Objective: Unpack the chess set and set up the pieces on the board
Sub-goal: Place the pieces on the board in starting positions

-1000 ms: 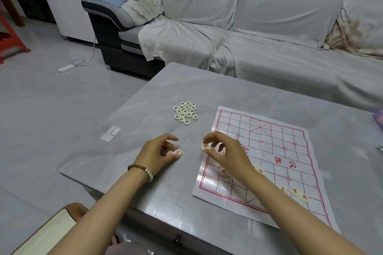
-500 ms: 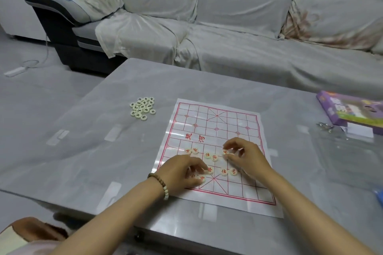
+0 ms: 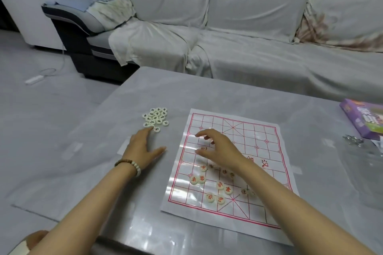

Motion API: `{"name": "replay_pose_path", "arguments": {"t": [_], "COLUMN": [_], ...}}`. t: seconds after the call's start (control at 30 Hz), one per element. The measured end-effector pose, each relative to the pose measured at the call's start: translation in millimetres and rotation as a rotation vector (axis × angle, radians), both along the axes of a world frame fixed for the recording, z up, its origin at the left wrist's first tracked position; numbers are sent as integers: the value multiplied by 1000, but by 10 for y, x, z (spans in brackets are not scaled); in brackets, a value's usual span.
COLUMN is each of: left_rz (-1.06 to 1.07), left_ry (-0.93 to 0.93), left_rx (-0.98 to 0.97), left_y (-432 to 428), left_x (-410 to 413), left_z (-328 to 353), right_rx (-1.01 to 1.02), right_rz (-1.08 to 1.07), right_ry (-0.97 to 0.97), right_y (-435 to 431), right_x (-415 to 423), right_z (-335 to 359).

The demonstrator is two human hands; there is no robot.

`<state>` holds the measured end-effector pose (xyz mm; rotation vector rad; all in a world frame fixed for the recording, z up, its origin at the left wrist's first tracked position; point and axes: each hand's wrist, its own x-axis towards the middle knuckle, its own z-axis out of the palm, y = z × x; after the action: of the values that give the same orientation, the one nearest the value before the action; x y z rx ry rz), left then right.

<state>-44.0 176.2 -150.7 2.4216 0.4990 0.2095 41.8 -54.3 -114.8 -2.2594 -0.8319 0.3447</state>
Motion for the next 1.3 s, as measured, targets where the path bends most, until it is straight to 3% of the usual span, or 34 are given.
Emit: {"name": "replay_pose_path", "arguments": {"t": [0.17,0.37,0.5,0.83,1.13,1.3], "left_rz": [-37,-81,-73,-88,-82,-212], "left_ry": [-26,-220,-342,-330,-325,-389], "left_rx": [25,8,-102,-217,-206,-362], "left_y": [361,554,585,606,355,-410], "left_x": [233,369,369,400,451,808], "left_z": [-84,-189,-224,-247,-75,239], "right_rx": [-49,-29,23,170,240,255], "right_rz": [73,105,152,61,-61,-258], "right_ry": [-36,-64,-114,-60,-98,-95], "right_y": [731,1181,1263,1325,679,-170], "right_x": [257,461,479,387,424,630], "right_z": [-60,-222,-360,-389,-281,-184]}}
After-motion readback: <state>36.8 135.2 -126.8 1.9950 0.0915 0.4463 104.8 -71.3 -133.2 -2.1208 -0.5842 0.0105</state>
